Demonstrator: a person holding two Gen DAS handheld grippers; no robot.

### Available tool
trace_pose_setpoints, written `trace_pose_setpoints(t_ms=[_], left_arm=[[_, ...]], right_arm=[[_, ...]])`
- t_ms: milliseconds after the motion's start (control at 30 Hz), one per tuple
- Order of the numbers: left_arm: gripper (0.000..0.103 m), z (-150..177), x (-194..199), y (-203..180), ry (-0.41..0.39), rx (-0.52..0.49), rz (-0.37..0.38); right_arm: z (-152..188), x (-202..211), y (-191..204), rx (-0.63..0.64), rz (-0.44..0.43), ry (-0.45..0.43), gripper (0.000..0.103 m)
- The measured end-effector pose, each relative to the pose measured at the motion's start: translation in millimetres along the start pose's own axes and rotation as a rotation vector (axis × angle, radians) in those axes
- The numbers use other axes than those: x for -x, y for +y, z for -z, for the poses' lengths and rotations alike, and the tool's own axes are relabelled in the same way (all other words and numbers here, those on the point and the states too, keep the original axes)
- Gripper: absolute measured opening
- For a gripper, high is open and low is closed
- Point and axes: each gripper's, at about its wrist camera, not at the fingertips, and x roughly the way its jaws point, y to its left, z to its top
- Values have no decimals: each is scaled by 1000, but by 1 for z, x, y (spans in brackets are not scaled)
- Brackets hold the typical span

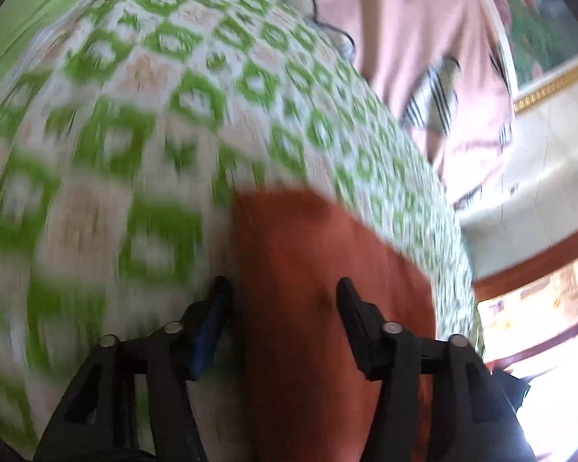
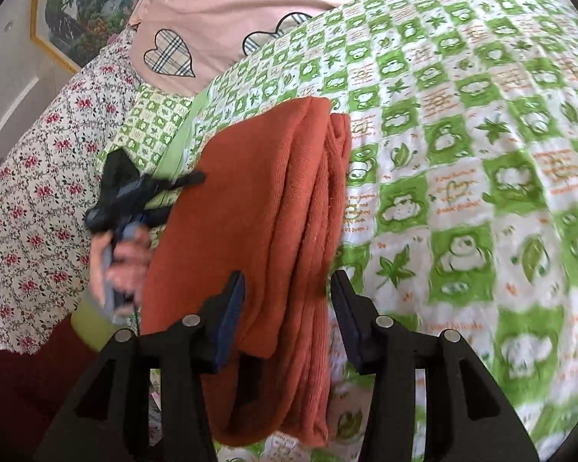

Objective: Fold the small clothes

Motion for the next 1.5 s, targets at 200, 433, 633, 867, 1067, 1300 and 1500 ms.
trace_pose_setpoints(t_ms=[200, 433, 633, 867, 1067, 1300, 1500], left_arm=[[7, -45, -12, -13, -70, -72, -68], [15, -33, 24, -36, -123, -118, -158], [52, 57, 67, -53, -137, -210, -216], [53, 136, 82, -64, -99, -287, -290], [53, 161, 76, -62, -36, -301, -310], [53, 181, 70, -63, -11, -319, -326], [56, 186, 58, -63, -5, -312, -353]], right_arm=[[1, 13, 12, 15, 13, -25, 48], [-9, 24, 37, 105, 70, -75, 48], [-18, 3, 34, 83, 79, -56, 48], [-40, -34, 25, 57, 104, -8, 42], [-46, 3, 62, 128, 24, -132, 9], [-24, -29, 2, 22, 152, -23, 9], [-20, -48, -8, 9, 235, -43, 9]])
